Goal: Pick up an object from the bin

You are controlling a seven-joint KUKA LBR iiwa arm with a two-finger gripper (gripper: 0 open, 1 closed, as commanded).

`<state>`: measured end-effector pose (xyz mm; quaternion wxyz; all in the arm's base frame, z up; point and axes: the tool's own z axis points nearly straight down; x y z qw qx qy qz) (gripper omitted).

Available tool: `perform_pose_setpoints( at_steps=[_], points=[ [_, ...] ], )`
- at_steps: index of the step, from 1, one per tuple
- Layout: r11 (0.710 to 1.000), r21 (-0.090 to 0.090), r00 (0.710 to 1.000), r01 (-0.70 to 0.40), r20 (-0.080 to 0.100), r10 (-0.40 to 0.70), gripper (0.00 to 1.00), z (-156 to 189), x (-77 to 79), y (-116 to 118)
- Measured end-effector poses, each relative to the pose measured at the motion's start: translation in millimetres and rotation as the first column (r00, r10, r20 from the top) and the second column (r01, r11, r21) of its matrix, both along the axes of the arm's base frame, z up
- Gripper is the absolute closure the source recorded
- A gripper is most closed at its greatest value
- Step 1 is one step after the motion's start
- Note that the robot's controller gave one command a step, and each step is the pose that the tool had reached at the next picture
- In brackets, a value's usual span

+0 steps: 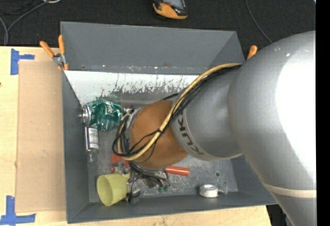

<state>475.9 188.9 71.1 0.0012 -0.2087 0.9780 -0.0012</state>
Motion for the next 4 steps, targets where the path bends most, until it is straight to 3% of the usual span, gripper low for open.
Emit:
perform_pose_setpoints(
  at_steps=[2,4],
  points=[
    [1.000,-0.004,1.000,0.001,-0.014,-0.001,1.00,42.9,-4.3,-0.1],
    [1.000,-0.001,1.000,0.003,-0.006,-0.003,1.00,87.4,-2.1,1.3]
  ],
)
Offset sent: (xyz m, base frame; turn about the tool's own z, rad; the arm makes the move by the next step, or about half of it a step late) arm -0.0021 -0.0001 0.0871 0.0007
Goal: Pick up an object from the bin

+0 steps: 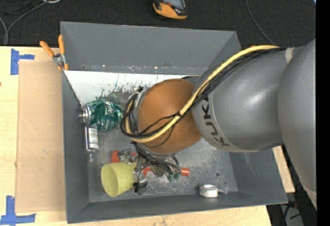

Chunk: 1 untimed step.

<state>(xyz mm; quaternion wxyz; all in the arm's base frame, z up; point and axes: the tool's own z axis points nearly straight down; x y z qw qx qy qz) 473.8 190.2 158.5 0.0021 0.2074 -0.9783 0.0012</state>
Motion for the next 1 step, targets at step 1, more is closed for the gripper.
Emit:
perform_pose_setpoints(
  at_steps=[1],
  points=[
    [1.000,0.000,1.000,0.001,-0.001,-0.001,1.00,7.2,-0.2,0.2]
  ],
)
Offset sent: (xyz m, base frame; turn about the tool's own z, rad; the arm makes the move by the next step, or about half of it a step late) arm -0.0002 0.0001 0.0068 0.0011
